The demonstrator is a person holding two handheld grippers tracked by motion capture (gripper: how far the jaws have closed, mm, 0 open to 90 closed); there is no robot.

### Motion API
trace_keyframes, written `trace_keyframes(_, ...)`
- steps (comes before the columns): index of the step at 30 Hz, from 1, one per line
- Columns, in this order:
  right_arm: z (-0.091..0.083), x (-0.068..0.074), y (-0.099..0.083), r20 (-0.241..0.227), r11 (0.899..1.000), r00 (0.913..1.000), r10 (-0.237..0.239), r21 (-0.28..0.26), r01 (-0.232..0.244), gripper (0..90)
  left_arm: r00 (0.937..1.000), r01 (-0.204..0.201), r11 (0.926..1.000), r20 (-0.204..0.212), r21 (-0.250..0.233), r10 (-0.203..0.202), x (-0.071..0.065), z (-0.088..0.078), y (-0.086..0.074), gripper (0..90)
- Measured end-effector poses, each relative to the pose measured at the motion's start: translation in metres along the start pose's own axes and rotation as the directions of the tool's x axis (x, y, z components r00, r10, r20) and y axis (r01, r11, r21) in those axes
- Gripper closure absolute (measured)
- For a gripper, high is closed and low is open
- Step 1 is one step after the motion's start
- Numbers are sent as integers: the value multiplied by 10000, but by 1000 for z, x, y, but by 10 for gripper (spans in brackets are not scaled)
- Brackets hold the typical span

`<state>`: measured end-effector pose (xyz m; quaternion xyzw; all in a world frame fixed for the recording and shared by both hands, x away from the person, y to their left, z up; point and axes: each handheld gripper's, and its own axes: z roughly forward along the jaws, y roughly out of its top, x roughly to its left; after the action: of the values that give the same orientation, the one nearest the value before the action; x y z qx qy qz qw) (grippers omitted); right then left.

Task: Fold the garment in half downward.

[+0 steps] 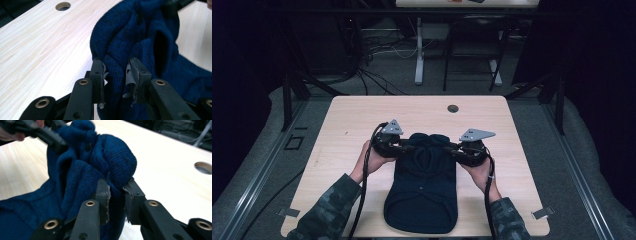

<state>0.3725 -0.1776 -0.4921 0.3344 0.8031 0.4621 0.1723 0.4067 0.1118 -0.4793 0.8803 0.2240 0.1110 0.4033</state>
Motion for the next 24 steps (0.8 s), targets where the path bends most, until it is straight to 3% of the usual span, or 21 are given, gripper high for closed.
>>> trace_keyframes(3, 0, 0, 0, 28, 9999, 10000, -58, -87, 58, 761, 10000, -89, 10000, 9, 25, 89, -1, -1, 0, 685)
trace_keyframes(6, -2, 2, 2, 139, 9995, 9995, -288, -132, 290, 758, 9993, -238, 9996, -305, -118, 235, -1, -3, 2, 704)
trace_keyframes(11, -4, 6, 5, 302, 9977, 9976, -621, -259, 628, 762, 9987, -254, 9994, -442, -245, 243, -1, -4, 3, 703)
trace_keyframes(13, -4, 6, 5, 266, 9972, 9972, -692, -274, 700, 765, 9996, -107, 9999, -262, -129, 104, -1, -3, 3, 672)
trace_keyframes(15, -5, 6, 5, 217, 9970, 9975, -673, -378, 681, 774, 10000, -93, 9995, -11, 295, 93, -1, 0, 3, 649)
trace_keyframes(17, -5, 6, 5, 254, 9963, 9973, -692, -488, 704, 783, 9993, -364, 9950, 149, 927, 351, -6, 7, 2, 607)
trace_keyframes(18, -6, 6, 5, 293, 9959, 9970, -718, -538, 733, 783, 9988, -476, 9942, 121, 959, 467, -7, 9, 1, 617)
trace_keyframes(20, -7, 7, 6, 333, 9951, 9965, -765, -606, 784, 784, 9985, -537, 9940, 103, 951, 530, -8, 10, 0, 661)
trace_keyframes(24, -9, 7, 6, 338, 9941, 9960, -833, -665, 854, 783, 9994, -338, 9982, 80, 488, 335, -6, 8, -2, 695)
